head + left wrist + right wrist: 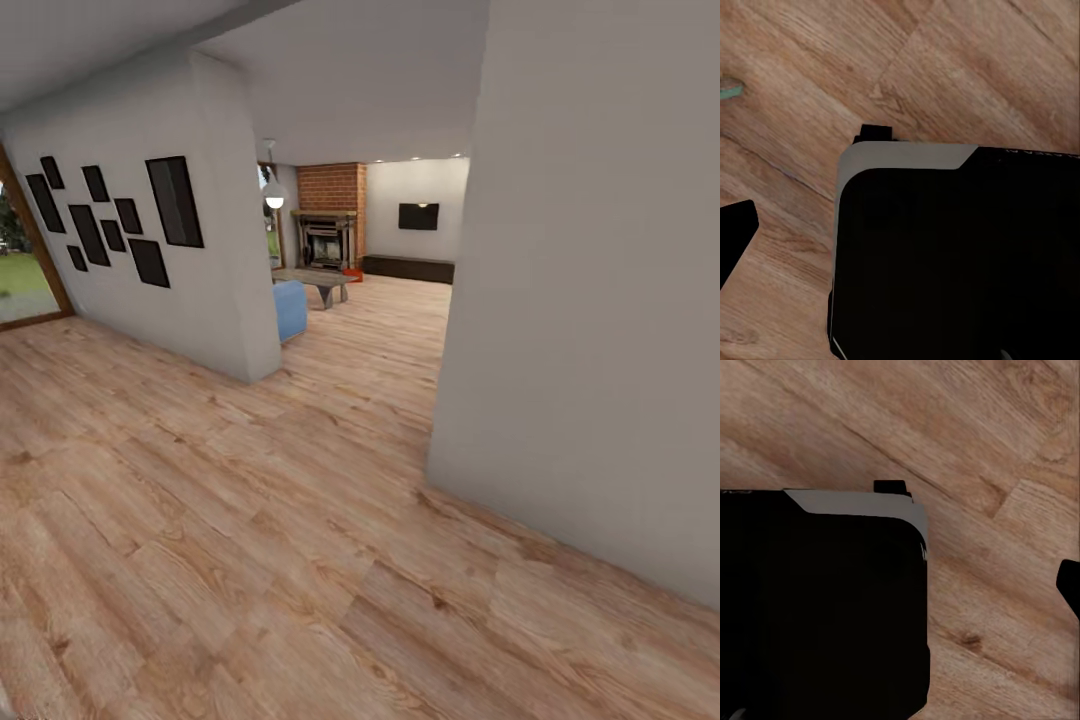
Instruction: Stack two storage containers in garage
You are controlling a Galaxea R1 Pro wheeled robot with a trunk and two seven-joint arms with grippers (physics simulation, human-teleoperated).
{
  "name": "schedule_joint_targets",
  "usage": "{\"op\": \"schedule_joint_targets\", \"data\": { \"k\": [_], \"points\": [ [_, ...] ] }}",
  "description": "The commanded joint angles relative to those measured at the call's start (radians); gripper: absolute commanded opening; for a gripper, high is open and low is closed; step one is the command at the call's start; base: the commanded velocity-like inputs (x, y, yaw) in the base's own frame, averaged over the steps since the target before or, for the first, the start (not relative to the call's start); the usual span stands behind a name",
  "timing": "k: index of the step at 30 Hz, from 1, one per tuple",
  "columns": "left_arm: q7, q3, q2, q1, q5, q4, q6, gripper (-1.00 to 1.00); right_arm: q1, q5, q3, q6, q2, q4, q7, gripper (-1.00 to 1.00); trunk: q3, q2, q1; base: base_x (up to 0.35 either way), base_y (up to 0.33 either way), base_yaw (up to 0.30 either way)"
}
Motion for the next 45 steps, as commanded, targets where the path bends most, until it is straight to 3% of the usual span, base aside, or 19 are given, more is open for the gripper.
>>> {"op": "schedule_joint_targets", "data": {
  "k": [1, 9, 45],
  "points": [
    [-0.004, -0.001, 0.0, -0.001, 0.01, 0.001, -0.003, 1.0, -0.001, -0.009, 0.008, -0.005, 0.001, 0.003, -0.001, 1.0, -0.001, -0.001, 0.001, 0.322, 0.0, 0.271],
    [-0.004, -0.001, 0.0, -0.001, 0.01, 0.001, -0.003, 1.0, -0.001, -0.01, 0.008, -0.005, 0.0, 0.003, -0.001, 1.0, -0.001, -0.001, 0.001, 0.322, 0.0, 0.22],
    [-0.005, -0.001, -0.001, -0.001, 0.01, 0.001, 0.0, 1.0, -0.001, -0.009, 0.01, -0.005, 0.005, 0.001, -0.001, 1.0, -0.001, -0.001, 0.001, 0.322, 0.0, 0.002]
  ]
}}
